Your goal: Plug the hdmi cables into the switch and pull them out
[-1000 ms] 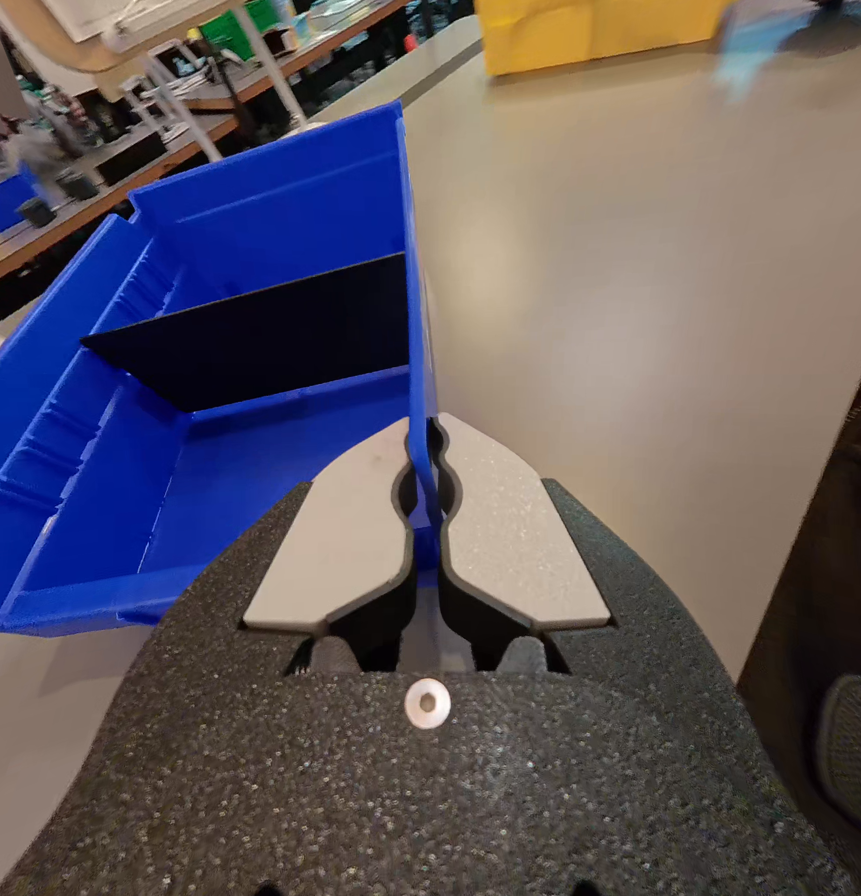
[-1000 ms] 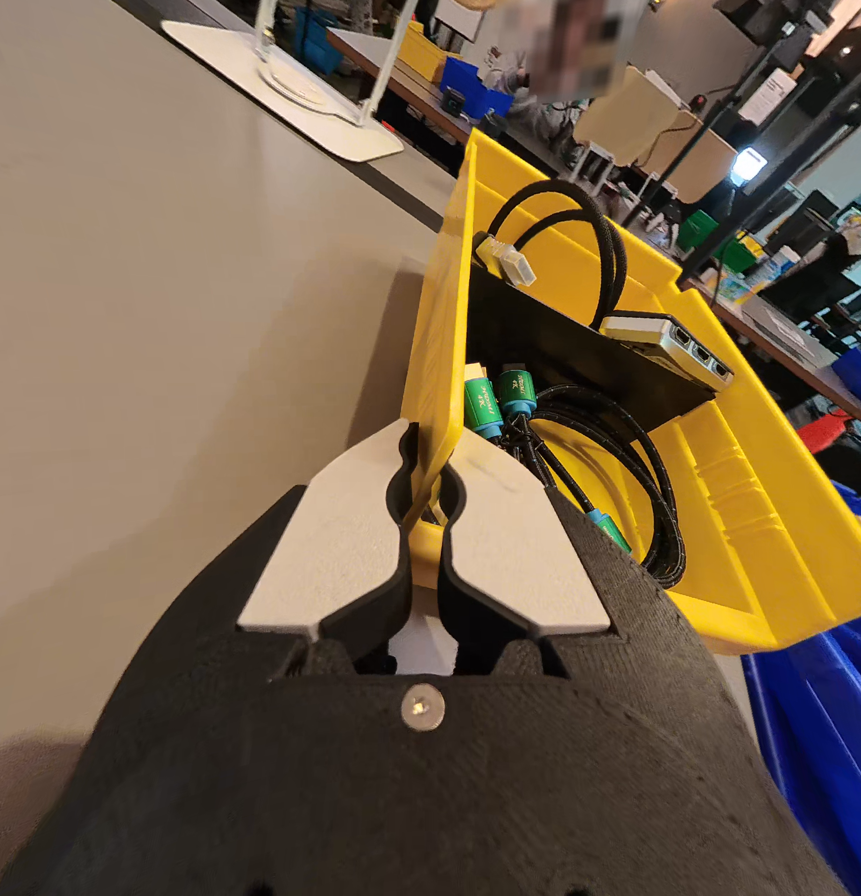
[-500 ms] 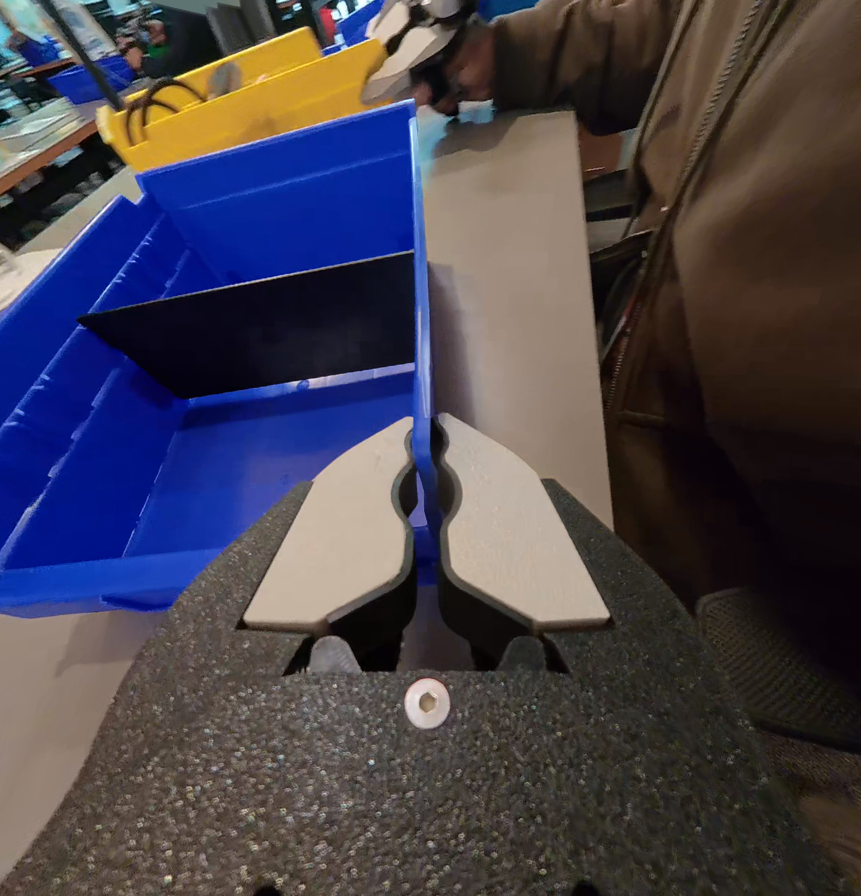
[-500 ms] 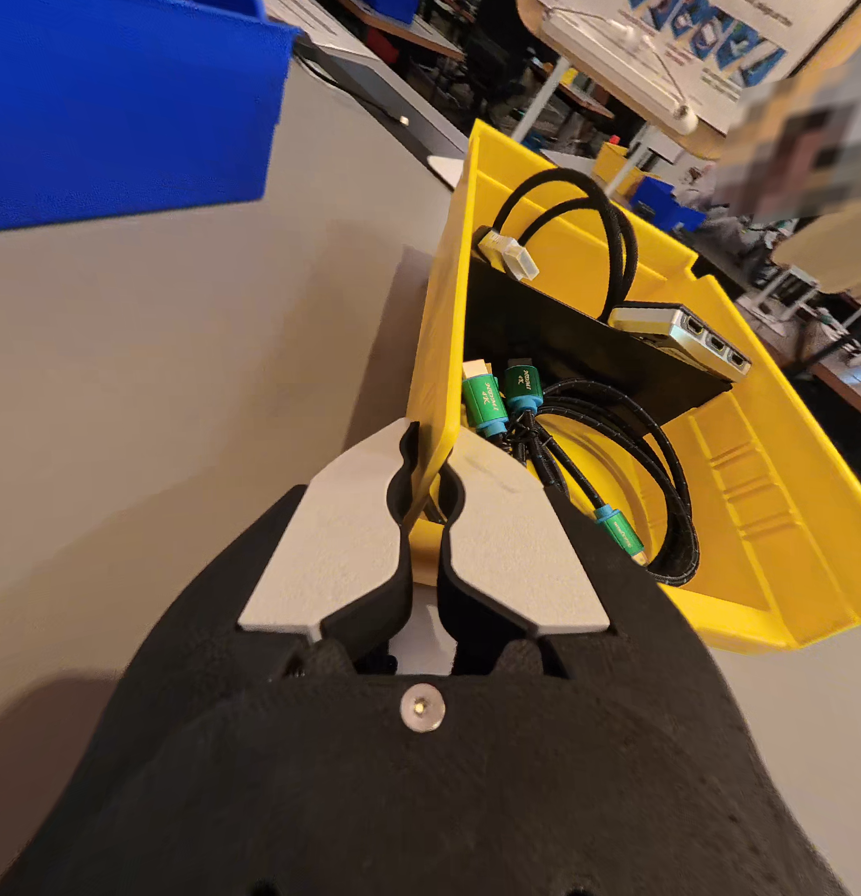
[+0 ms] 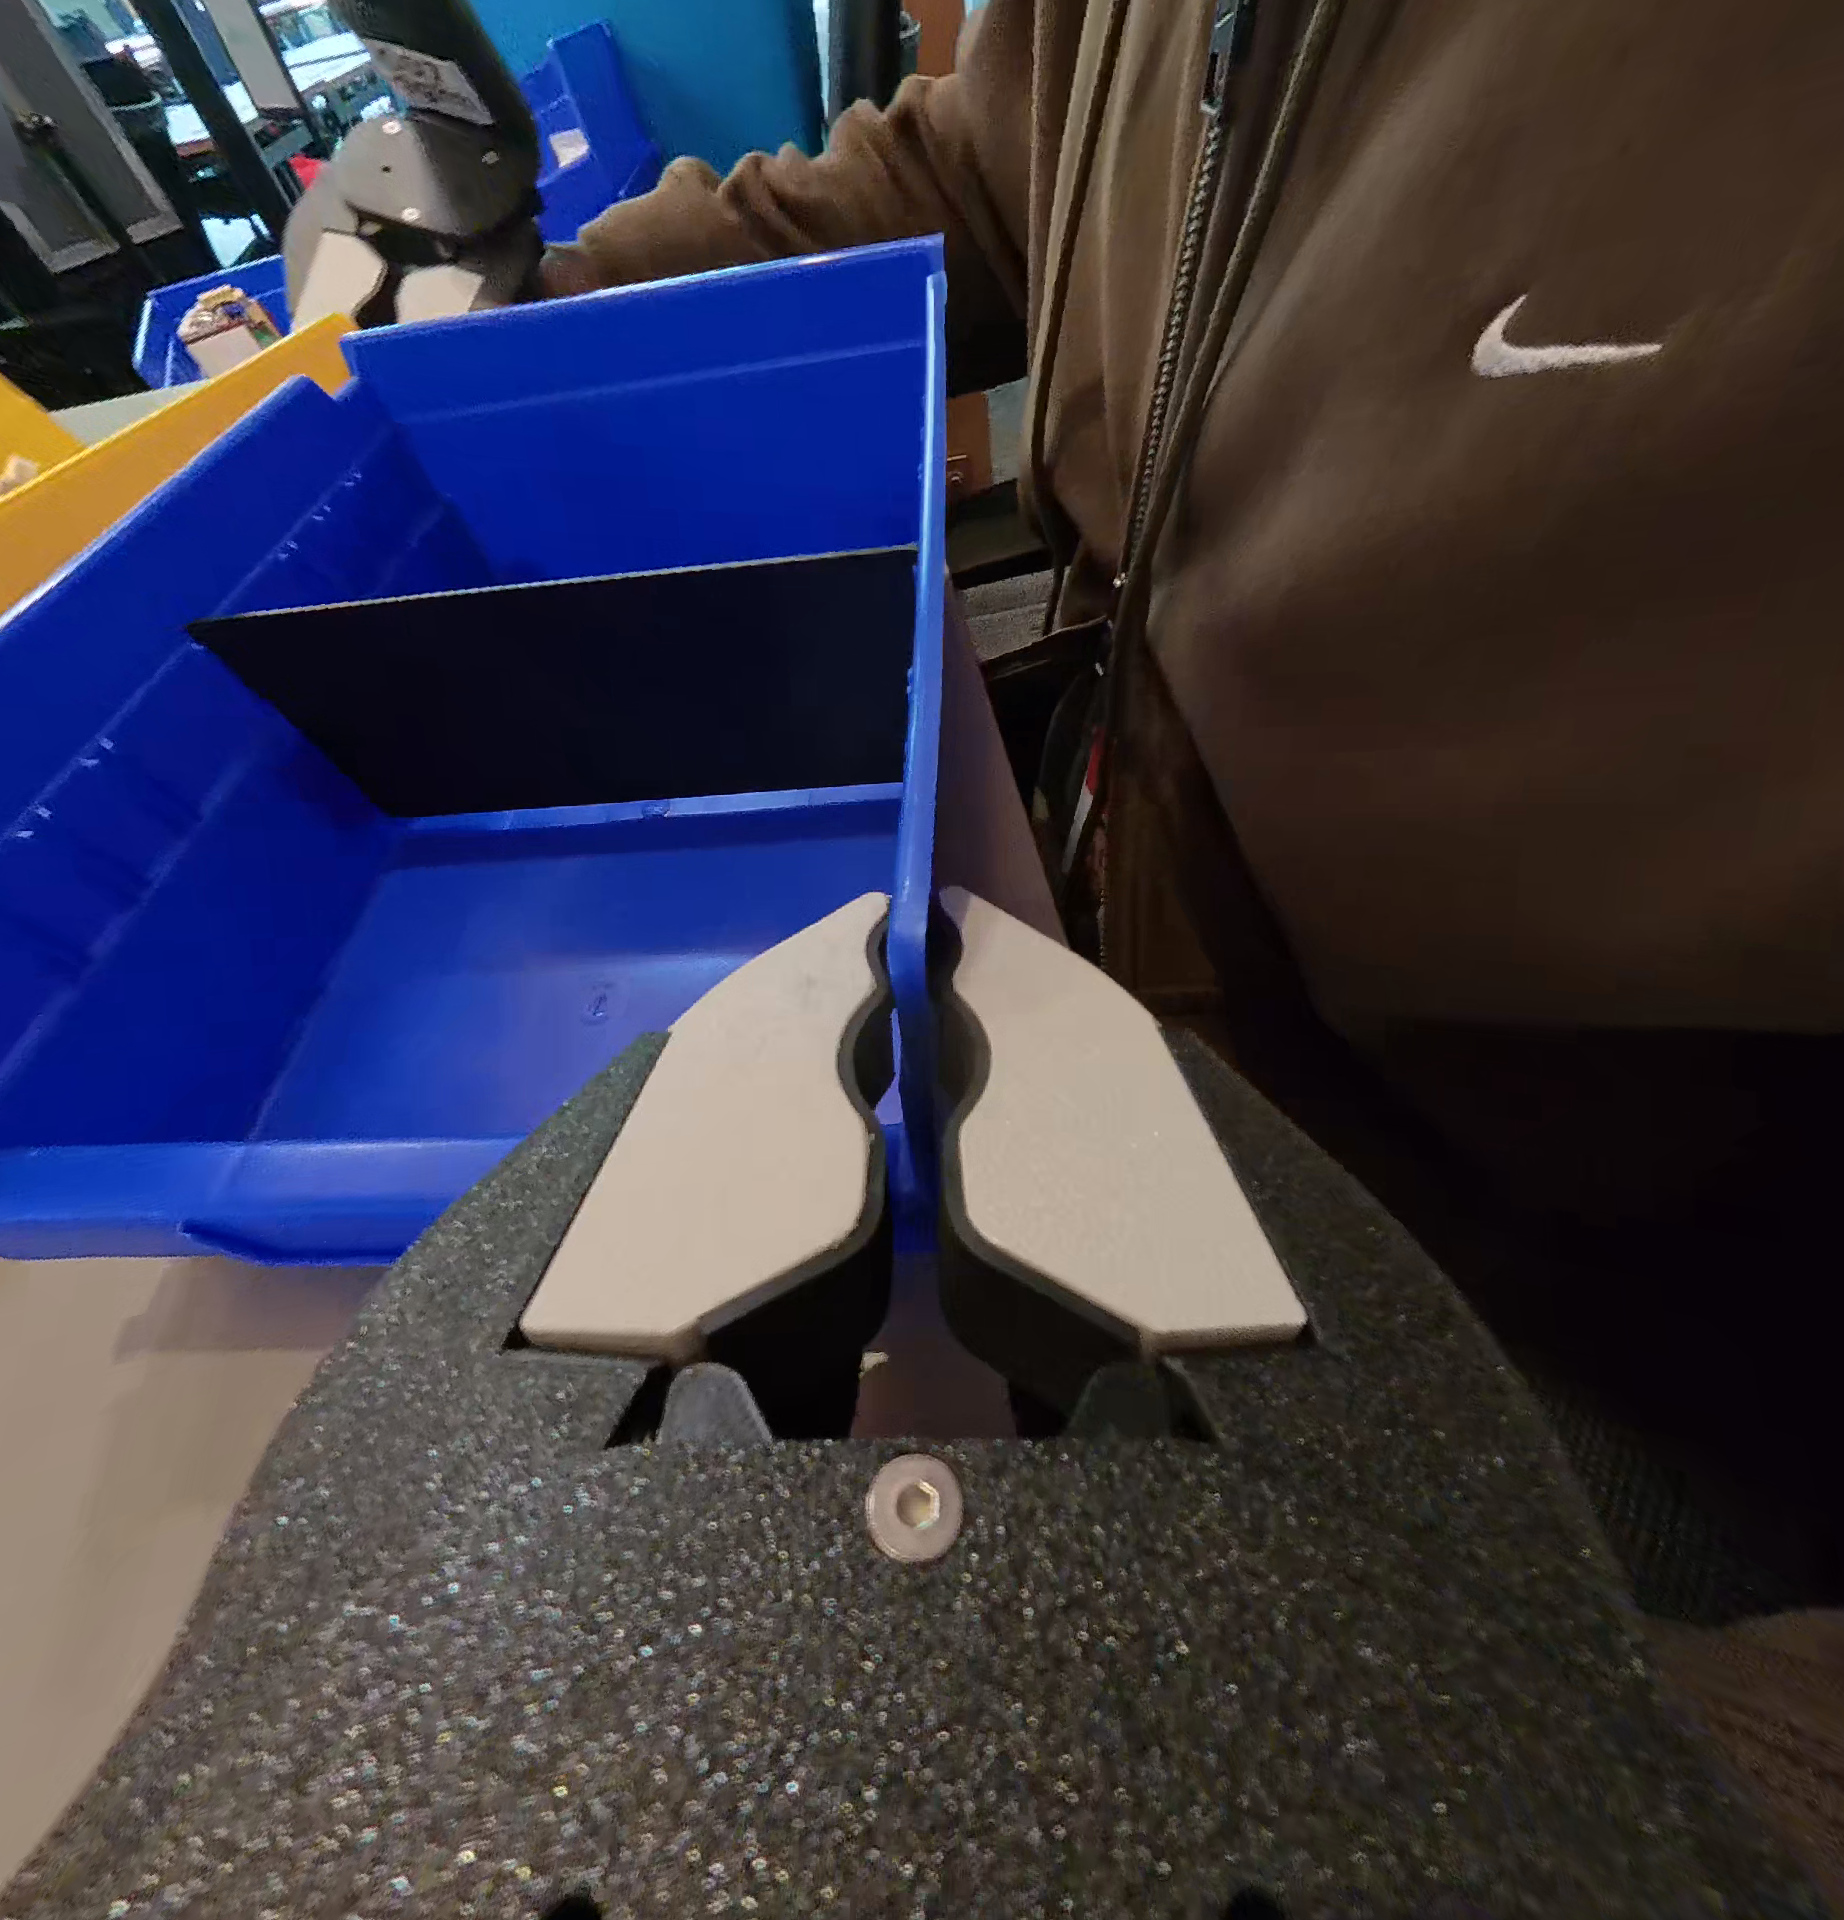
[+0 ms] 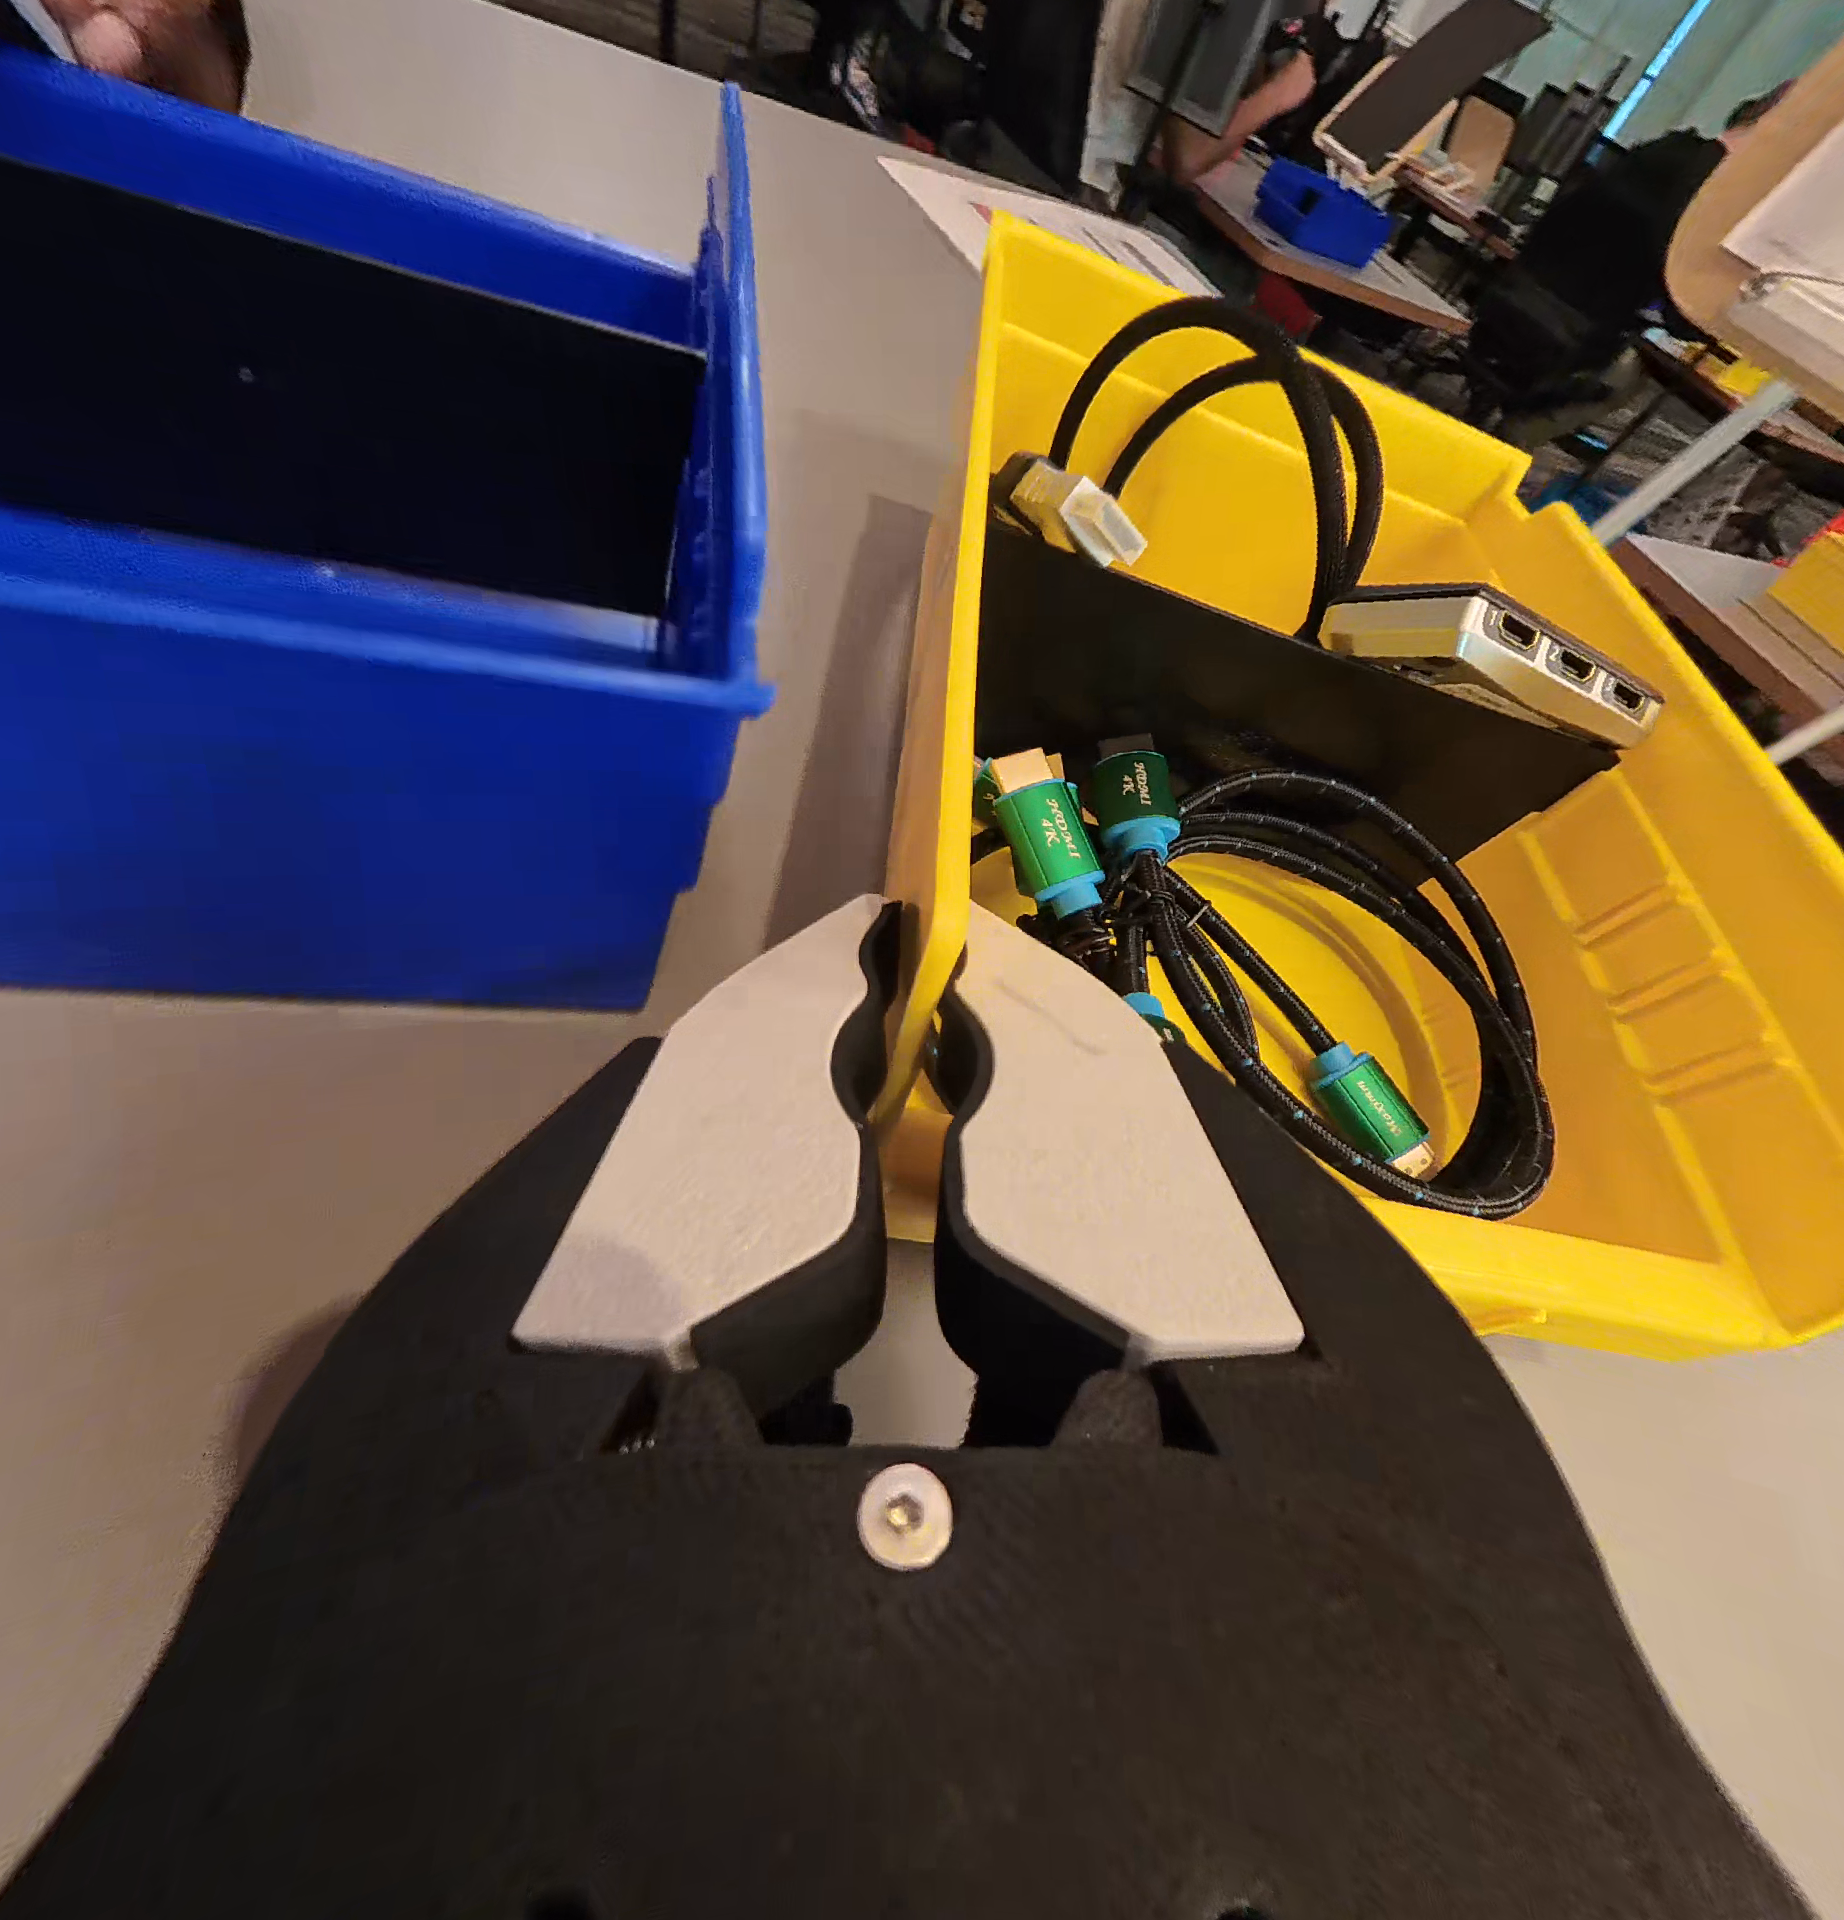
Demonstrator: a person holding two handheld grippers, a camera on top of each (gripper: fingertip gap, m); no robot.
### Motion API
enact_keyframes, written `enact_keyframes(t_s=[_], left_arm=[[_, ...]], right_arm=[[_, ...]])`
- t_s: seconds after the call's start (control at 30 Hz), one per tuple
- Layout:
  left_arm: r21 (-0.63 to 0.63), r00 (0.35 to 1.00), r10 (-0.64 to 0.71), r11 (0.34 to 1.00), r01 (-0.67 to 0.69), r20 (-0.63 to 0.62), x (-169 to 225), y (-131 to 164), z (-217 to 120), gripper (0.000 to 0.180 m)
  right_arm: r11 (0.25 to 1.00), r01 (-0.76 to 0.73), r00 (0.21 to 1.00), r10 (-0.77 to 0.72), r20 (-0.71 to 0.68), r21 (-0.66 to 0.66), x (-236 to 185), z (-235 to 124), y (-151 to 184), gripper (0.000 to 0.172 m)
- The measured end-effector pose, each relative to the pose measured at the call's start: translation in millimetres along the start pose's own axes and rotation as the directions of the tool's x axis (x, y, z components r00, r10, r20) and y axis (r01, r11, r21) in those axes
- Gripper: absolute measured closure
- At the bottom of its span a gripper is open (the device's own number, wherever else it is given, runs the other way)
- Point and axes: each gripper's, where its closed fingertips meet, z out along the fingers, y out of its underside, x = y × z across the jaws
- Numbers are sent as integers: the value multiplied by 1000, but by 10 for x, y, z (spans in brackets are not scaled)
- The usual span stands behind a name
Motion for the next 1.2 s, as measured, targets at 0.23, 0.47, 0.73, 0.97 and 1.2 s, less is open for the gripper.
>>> enact_keyframes(t_s=[0.23,0.47,0.73,0.97,1.2], left_arm=[[8,1000,-4,1000,4,-2,81,-103,225,177],[49,997,-49,998,47,55,141,-244,421,175],[314,983,-66,949,10,170,9,-741,-102,153],[393,863,-275,914,98,424,-943,-795,-698,150],[354,581,-655,753,554,484,-2299,-247,-750,135]], right_arm=[[999,23,992,-27,127,37,20,236,-91,168],[997,44,994,-49,95,60,177,531,-200,163],[999,2,986,6,-164,51,685,20,-371,141],[977,-195,905,211,-370,81,939,-775,-498,147],[828,-539,836,503,-219,-156,-212,-885,-684,115]])
